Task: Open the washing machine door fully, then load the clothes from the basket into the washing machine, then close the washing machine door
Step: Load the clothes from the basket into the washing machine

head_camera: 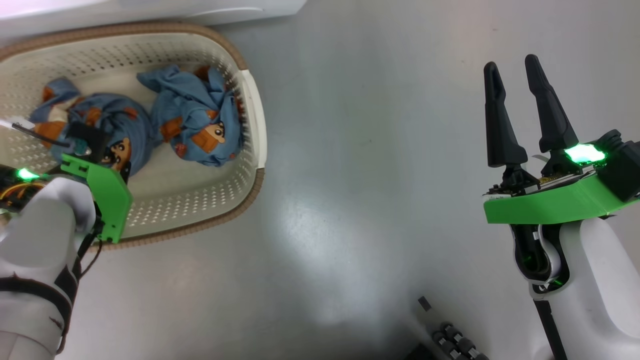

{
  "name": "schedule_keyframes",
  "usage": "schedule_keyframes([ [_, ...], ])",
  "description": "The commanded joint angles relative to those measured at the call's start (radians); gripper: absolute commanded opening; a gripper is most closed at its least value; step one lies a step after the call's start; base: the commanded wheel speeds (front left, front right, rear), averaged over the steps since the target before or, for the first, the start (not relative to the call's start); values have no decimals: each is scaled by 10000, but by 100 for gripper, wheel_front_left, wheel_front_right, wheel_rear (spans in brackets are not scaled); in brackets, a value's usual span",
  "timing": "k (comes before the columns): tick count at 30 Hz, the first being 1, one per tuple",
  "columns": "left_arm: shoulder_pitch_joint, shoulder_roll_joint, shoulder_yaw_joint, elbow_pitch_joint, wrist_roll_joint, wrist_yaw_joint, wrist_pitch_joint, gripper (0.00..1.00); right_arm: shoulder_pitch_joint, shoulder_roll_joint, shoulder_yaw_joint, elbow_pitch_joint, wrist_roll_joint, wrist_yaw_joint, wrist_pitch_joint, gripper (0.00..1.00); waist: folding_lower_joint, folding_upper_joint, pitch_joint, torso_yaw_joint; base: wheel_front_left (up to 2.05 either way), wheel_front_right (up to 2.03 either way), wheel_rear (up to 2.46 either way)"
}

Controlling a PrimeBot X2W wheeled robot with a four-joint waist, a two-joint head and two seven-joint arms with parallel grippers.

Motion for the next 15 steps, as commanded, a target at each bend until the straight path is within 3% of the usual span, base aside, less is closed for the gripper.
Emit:
schedule_keyframes([
  [1,-103,412,91,-46,151,76,17,100,154,-22,194,-251,-19,56,-78,100,0,0,115,-108,0,0,0],
  [12,-346,648,-237,-34,216,-10,253,100,142,48,440,-406,-27,56,-78,100,0,0,372,-390,0,0,0],
  [13,-354,656,-282,-34,231,-20,281,77,149,49,452,-416,-30,56,-78,100,0,0,374,-400,0,0,0],
  [15,-362,670,-336,-33,230,-33,297,17,151,41,469,-416,-36,56,-78,100,0,0,363,-410,0,0,0],
])
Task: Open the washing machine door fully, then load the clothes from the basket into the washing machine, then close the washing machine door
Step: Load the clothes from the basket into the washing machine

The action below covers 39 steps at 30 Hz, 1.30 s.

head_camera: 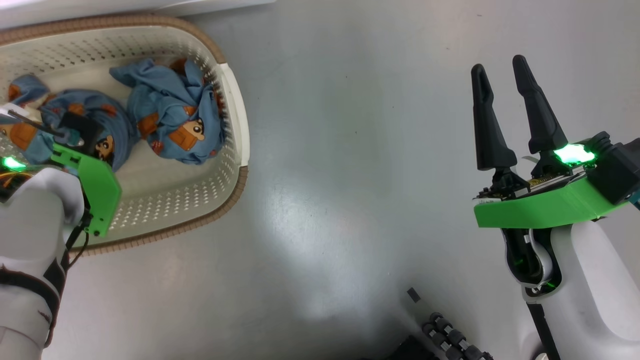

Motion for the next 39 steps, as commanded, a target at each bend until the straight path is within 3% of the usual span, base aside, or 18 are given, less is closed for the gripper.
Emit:
schedule_keyframes([
  [1,3,374,98,-46,23,-24,36,0,161,-30,172,-245,-39,56,-78,100,0,-1,-22,1,0,0,0],
  [15,610,50,376,-45,-592,183,-664,0,267,-39,77,-96,-45,56,-78,100,0,-1,-937,299,0,0,0],
  [28,2078,-696,954,-45,-1525,257,-2565,0,1018,-247,30,494,-22,56,-78,100,0,-1,-3147,938,0,0,0],
  [39,3059,-1201,1456,-607,-2045,359,-3062,0,1929,-703,34,915,40,56,-78,100,0,-1,-4930,1674,0,0,0],
])
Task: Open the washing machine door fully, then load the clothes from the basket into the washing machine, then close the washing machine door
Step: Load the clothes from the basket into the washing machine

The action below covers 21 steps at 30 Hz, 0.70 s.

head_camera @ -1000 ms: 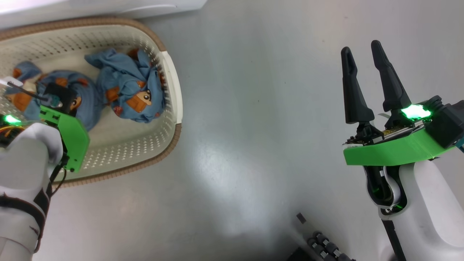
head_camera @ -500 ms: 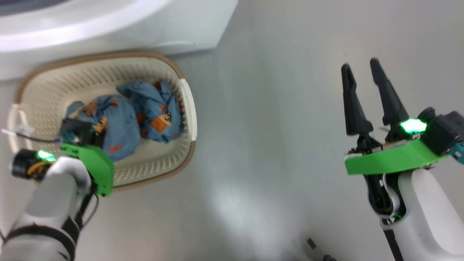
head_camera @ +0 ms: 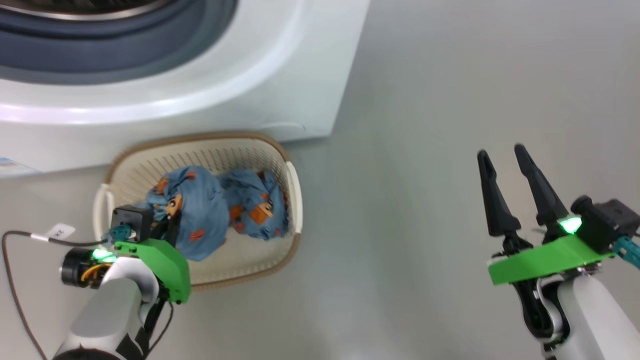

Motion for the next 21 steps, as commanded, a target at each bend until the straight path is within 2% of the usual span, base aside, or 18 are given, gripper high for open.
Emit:
schedule_keyframes([
  [1,307,303,397,-556,-111,130,-144,0,388,-226,138,-157,49,56,-78,100,0,0,-1038,639,0,0,0],
  [7,1437,313,1104,-2363,23,356,-148,0,1053,-483,62,-21,97,56,-78,100,0,0,-1977,1022,0,0,0],
  [21,3586,286,2781,-5132,677,629,-150,0,2328,-648,-163,74,202,56,-78,100,0,0,-3433,1423,0,0,0],
])
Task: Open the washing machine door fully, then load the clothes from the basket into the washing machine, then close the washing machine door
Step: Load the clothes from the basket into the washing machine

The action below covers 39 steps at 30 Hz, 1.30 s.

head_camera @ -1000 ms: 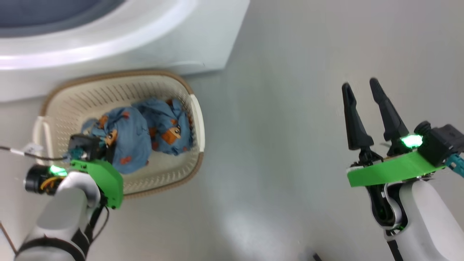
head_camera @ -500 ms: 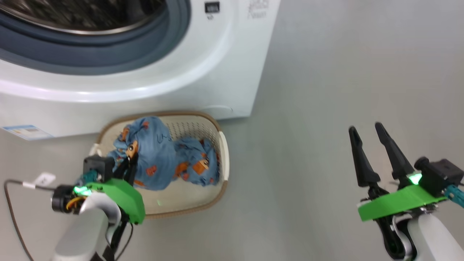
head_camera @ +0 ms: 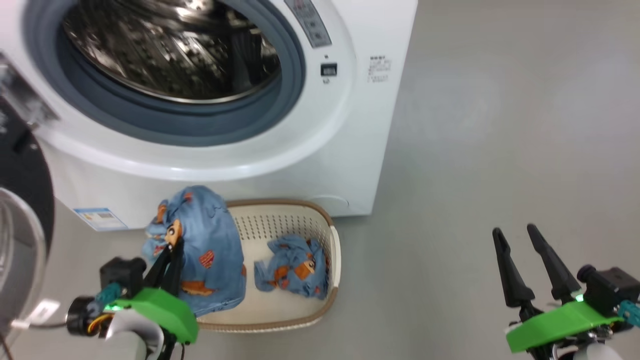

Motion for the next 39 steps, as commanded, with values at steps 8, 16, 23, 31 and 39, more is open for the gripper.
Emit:
schedule_keyframes([
  [8,1431,234,1503,-2127,608,160,-137,0,686,-203,-118,-249,146,56,-78,100,0,0,-993,299,0,0,0],
  [16,2679,-75,2389,-3699,980,202,-137,0,994,-173,-348,-340,150,56,-78,100,0,0,-1050,303,0,0,0],
  [23,3047,-344,2760,-4317,1241,94,-137,0,984,-128,-460,-434,125,56,-78,100,0,0,-822,284,0,0,0],
  [31,2636,-520,3031,-4373,1487,-81,-137,0,702,-41,-455,-522,90,56,-78,100,0,0,-208,128,0,0,0],
  [39,1393,-612,3118,-4188,1732,-306,-137,0,219,62,-489,-616,53,56,-78,100,0,0,749,-20,0,0,0],
])
